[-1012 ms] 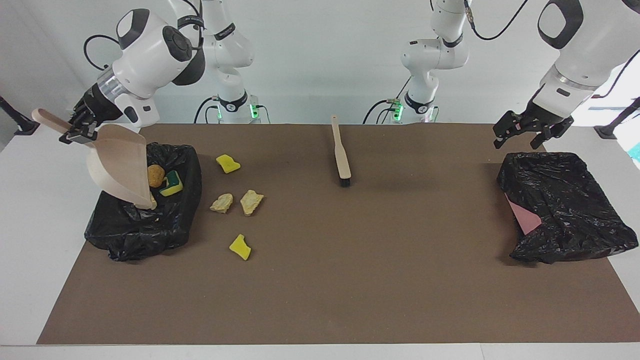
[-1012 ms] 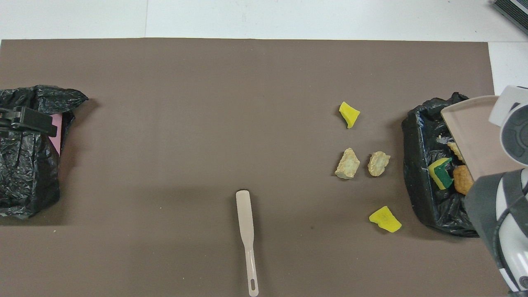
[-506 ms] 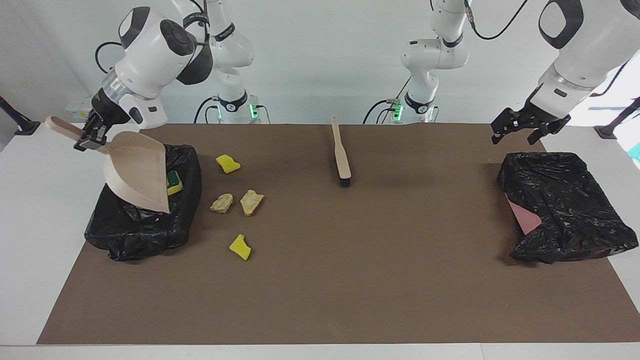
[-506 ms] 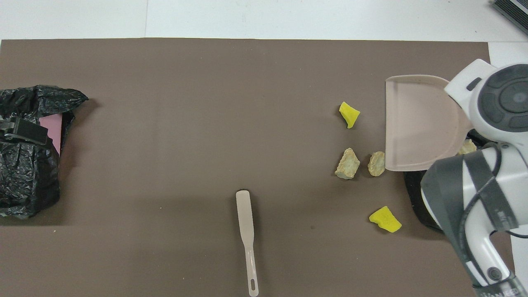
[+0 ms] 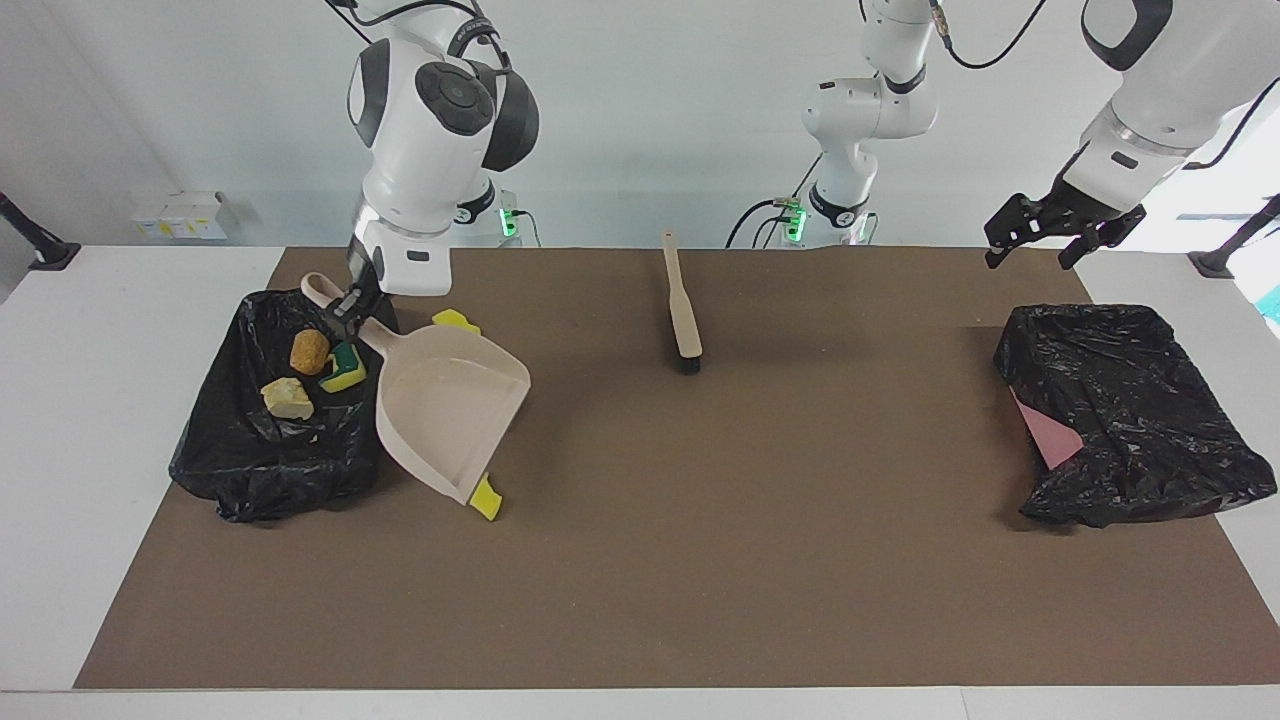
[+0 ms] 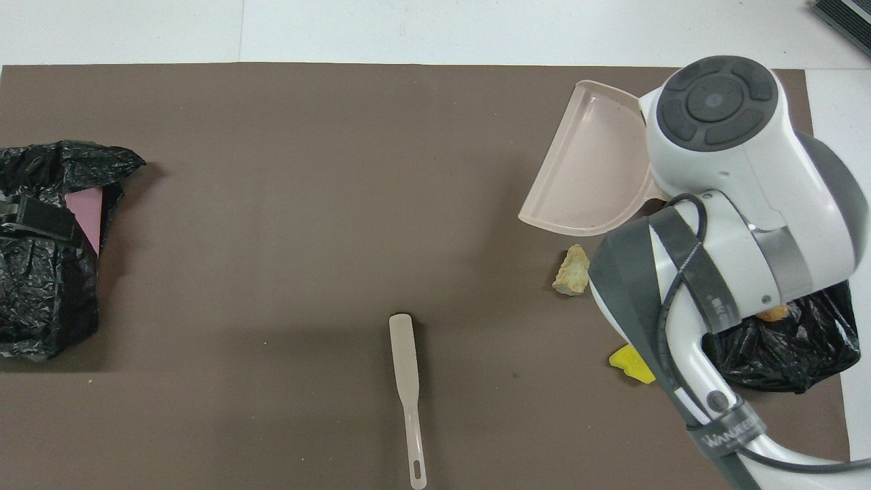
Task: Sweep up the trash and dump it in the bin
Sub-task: 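Bring the empty dustpan back to the table center with the right gripper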
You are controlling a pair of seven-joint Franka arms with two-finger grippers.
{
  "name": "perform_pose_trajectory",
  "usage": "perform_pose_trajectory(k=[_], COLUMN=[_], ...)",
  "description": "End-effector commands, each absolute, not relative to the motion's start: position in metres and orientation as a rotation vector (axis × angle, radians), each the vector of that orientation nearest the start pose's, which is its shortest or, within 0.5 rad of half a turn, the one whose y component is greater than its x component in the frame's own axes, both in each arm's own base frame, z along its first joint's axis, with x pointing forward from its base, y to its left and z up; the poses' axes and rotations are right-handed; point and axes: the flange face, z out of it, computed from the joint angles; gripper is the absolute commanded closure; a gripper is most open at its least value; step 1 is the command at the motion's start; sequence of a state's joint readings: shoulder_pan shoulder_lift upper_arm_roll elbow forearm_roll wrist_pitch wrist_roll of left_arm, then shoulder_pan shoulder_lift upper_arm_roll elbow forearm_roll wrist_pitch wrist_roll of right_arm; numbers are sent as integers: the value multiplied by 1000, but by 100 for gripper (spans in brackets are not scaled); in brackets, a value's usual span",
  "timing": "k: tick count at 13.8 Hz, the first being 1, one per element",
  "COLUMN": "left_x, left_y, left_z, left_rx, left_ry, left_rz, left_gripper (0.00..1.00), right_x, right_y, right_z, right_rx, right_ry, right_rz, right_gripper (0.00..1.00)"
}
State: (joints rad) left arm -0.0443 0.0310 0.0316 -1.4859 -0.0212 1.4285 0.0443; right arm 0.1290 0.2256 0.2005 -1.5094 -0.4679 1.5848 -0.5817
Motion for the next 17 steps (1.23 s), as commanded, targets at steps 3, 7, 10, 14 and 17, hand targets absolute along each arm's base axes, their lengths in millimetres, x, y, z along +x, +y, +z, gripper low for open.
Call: perform_pose_trajectory(k=[3, 7, 10, 14, 17], left_x=[543, 541, 542, 541, 541], left_y=[-9, -9, -9, -12, -12], left_z=[635, 635, 635, 633, 633], left_rx=[-3138, -3139, -3140, -3138, -3138], left_ry=[79, 82, 80, 94, 94], left_rz=[130, 121, 121, 125, 128], left_gripper=[0, 0, 0, 0, 0], right_x=[612, 619, 619, 610, 600], right_y=[187, 239, 288, 367, 415], right_z=[519, 495, 467, 432, 401], right_rx=[-3224, -3238, -3149, -3122, -3061], right_ry=[-964, -398, -98, 82, 156], right_rz=[210, 127, 111, 126, 125], right_gripper=[100, 100, 100, 100, 100])
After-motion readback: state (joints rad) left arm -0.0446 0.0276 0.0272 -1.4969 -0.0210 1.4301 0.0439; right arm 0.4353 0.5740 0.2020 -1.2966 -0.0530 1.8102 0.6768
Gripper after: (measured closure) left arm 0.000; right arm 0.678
